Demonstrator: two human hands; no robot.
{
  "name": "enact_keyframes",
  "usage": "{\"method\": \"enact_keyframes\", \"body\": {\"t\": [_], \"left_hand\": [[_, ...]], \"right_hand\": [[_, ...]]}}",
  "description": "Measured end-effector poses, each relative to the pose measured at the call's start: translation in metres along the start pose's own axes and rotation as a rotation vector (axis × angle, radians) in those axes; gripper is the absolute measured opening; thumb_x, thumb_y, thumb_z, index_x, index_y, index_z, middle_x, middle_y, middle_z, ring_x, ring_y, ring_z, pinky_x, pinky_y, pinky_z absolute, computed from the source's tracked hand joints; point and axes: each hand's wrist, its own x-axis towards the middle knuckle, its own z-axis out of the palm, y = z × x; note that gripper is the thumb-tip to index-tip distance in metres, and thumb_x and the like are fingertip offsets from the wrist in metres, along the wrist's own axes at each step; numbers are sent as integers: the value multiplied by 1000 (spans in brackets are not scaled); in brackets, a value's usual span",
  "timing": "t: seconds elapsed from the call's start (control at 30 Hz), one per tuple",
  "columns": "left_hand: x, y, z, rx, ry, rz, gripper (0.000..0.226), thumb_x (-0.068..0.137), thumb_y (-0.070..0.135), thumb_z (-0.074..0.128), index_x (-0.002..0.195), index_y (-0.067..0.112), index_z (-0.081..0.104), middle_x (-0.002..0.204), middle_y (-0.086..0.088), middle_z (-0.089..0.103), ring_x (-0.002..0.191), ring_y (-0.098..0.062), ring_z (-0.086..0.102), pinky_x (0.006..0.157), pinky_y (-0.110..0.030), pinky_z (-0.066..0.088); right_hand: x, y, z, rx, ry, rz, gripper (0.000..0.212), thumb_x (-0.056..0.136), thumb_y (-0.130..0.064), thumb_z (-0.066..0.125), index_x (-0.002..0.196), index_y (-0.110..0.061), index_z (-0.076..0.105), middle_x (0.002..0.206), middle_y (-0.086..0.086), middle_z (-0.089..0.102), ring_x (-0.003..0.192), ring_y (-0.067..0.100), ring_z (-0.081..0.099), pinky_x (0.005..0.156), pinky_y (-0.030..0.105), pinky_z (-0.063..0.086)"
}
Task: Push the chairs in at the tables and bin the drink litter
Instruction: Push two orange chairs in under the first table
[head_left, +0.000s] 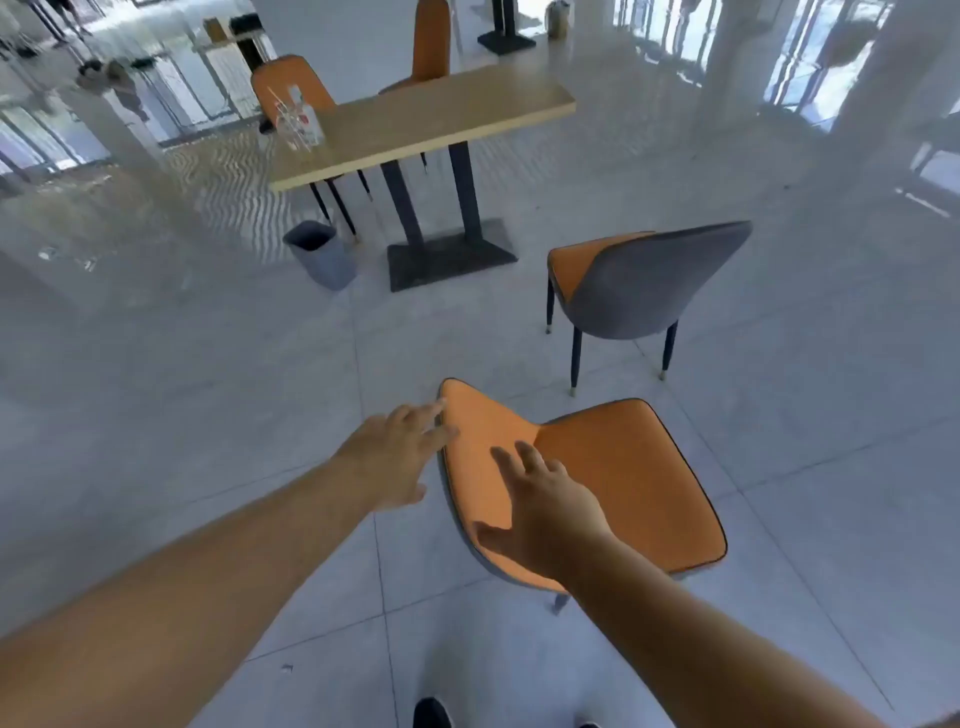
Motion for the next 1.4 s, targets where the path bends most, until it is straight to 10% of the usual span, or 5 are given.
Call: {"method": "enact_keyframes", "body": {"t": [0.27,0.6,0.9,1.13,1.4], "left_hand": [[98,-23,52,146,37,214,78,93,30,65,159,38,24,172,-9,11,151,-32,21,105,-53,43],[133,-47,74,150,60,368,30,94,37,60,123,33,62,123,4,59,122,-24,44,93,-46,49],[71,-34,92,-14,-80,126,25,97,38,54,118,28,63,115,1,61,111,-25,47,79,-40,46],[35,-8,99,-340,-49,-31,36,92,44,65,127,35,61,118,4,60,108,-20,56,85,-42,56],[20,-17,115,-496,-37,-288,41,98,33,63,137,39,52,122,5,61,103,-19,60,88,-35,54]], "right_hand": [[38,-24,89,1,-158,237,115,83,-82,58,163,-35,-11,173,1,13,137,38,47,96,50,52],[54,-21,113,-46,-269,314,89,94,-42,55,162,-38,-3,133,0,50,75,28,52,54,38,40],[52,10,79,-180,-390,107,79,102,-29,54,161,-47,6,127,-1,58,98,30,61,76,46,57],[78,50,41,-210,-402,111,53,93,-4,51,138,-33,52,128,2,58,101,25,56,85,41,53],[119,45,28,-206,-229,-173,35,101,-25,59,135,-28,53,129,0,59,117,30,54,95,46,54]]}}
